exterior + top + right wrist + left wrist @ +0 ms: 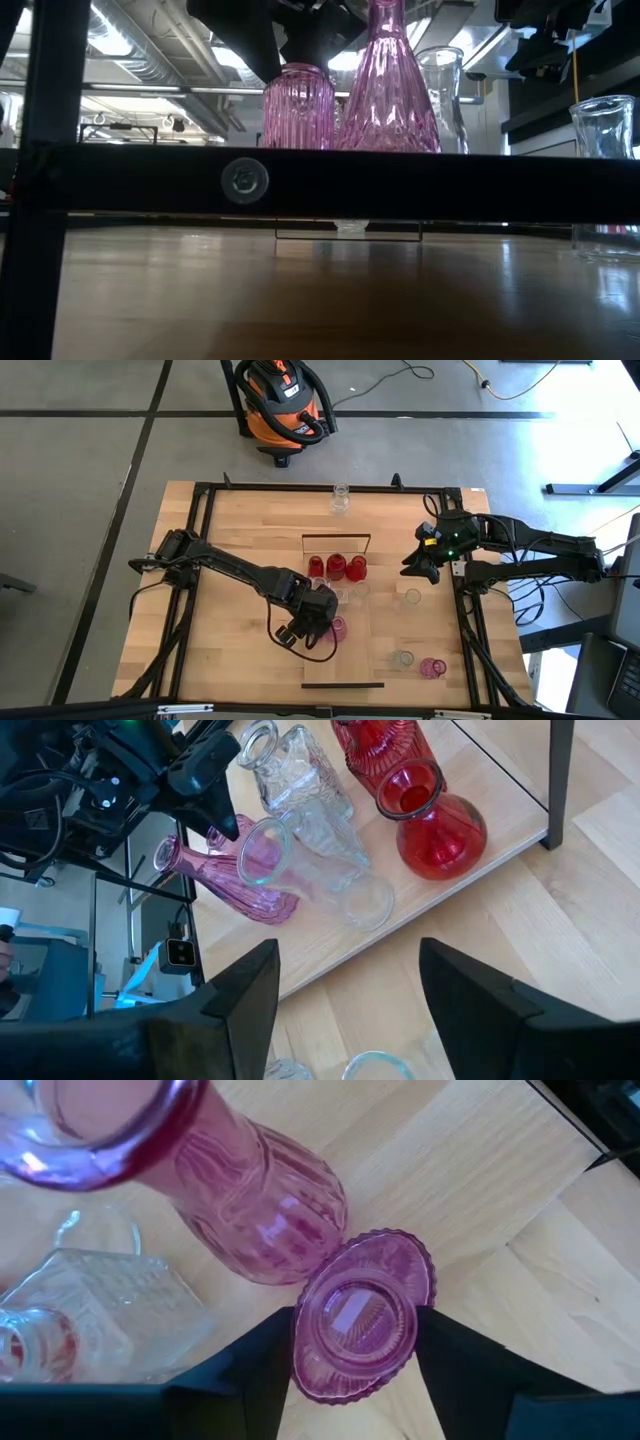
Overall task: Sort vases onto shelf
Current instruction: Put the light violet on the shelf aligned with the other light violet vase, then put the transparent vase on the shelf
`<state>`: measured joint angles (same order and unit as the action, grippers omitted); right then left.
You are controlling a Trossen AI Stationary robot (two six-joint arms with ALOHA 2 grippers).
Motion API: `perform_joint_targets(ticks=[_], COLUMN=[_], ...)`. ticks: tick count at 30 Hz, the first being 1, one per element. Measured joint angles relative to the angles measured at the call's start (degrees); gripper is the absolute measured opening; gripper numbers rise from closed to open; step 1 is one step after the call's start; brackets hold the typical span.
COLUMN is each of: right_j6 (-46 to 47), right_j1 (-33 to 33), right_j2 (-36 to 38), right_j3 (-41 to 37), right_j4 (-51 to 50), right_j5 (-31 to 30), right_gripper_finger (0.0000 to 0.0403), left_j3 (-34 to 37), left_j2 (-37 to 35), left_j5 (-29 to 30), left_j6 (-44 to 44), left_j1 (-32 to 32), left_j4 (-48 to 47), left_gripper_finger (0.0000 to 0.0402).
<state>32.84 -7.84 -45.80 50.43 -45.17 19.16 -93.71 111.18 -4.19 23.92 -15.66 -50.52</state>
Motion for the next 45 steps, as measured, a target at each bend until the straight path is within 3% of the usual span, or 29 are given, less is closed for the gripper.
perform_joint_targets(ticks=[29, 34, 37, 45], right_j6=[-0.2, -0.1, 0.7, 11.9], right_j1=[0.0, 0.2, 3.7, 17.0], right_j2=[0.0, 0.0, 0.0, 3.1], right_j3=[0.0, 0.0, 0.0, 0.0], right_j4=[0.1, -0.1, -1.3, -9.8], right_j5=[0.0, 2.6, 2.7, -10.7], right_gripper_finger=[0.0221, 0.0221, 0.0221, 0.0221], left_j3=[-1.4, -2.3, -1.4, 9.2], left_j2=[-5.8, -10.4, -13.8, -23.7], left_j5=[-1.2, -3.8, -3.8, 6.7], left_j6=[-4.5, -16.0, -24.9, -46.1], left_j1=[0.2, 0.5, 0.1, -5.7], left_j4=[-1.9, -3.1, -2.7, -1.5], left_gripper_finger=[0.0199, 0.019, 0.0175, 0.0144])
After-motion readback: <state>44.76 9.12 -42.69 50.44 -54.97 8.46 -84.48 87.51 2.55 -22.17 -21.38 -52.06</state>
